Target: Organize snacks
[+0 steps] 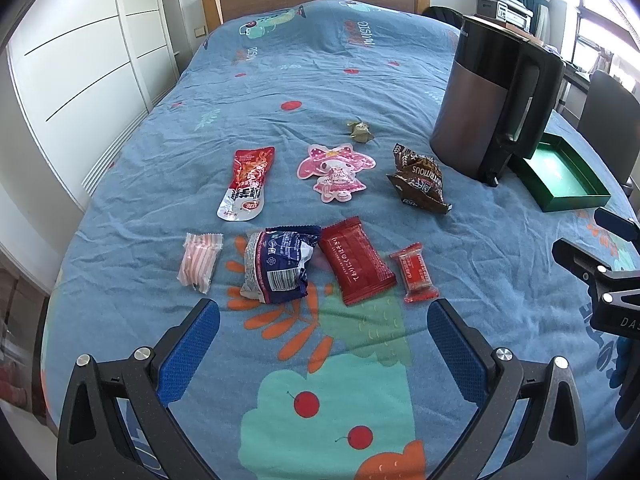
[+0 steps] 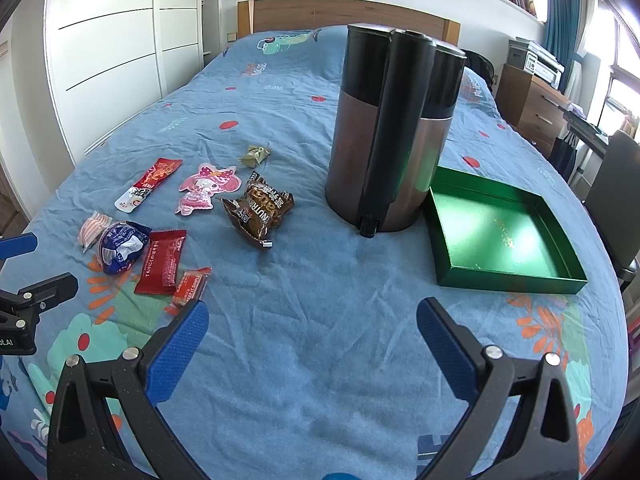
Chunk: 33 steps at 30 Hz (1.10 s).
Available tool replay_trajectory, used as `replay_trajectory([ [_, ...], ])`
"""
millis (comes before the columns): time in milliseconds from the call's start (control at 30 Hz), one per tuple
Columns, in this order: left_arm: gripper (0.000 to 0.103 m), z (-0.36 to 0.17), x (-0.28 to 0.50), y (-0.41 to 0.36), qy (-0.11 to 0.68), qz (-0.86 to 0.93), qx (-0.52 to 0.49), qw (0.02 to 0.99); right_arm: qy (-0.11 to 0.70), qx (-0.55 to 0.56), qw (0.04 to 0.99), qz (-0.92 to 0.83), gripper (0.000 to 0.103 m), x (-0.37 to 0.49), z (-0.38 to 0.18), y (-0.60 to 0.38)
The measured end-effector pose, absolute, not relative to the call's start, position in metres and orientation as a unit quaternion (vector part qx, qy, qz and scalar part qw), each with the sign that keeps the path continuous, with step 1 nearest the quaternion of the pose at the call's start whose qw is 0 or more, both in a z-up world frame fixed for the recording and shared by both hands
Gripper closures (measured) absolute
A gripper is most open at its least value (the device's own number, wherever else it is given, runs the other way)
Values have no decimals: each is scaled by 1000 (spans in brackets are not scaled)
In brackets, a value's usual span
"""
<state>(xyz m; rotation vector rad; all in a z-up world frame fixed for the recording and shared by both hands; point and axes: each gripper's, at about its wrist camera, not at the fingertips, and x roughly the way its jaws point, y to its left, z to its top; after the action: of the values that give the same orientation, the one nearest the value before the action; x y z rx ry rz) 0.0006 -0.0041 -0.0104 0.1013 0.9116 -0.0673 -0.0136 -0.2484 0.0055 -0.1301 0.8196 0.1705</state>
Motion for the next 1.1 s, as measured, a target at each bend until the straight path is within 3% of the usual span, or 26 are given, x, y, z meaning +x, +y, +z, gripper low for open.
replay_trajectory([
  [733, 1, -21, 5, 4, 445, -24, 48, 894, 412, -43, 905, 100, 0, -13, -2, -242],
  [1100, 1, -42, 18, 77, 509, 23, 11, 861, 439, -41, 888, 126, 0, -8, -21, -212],
])
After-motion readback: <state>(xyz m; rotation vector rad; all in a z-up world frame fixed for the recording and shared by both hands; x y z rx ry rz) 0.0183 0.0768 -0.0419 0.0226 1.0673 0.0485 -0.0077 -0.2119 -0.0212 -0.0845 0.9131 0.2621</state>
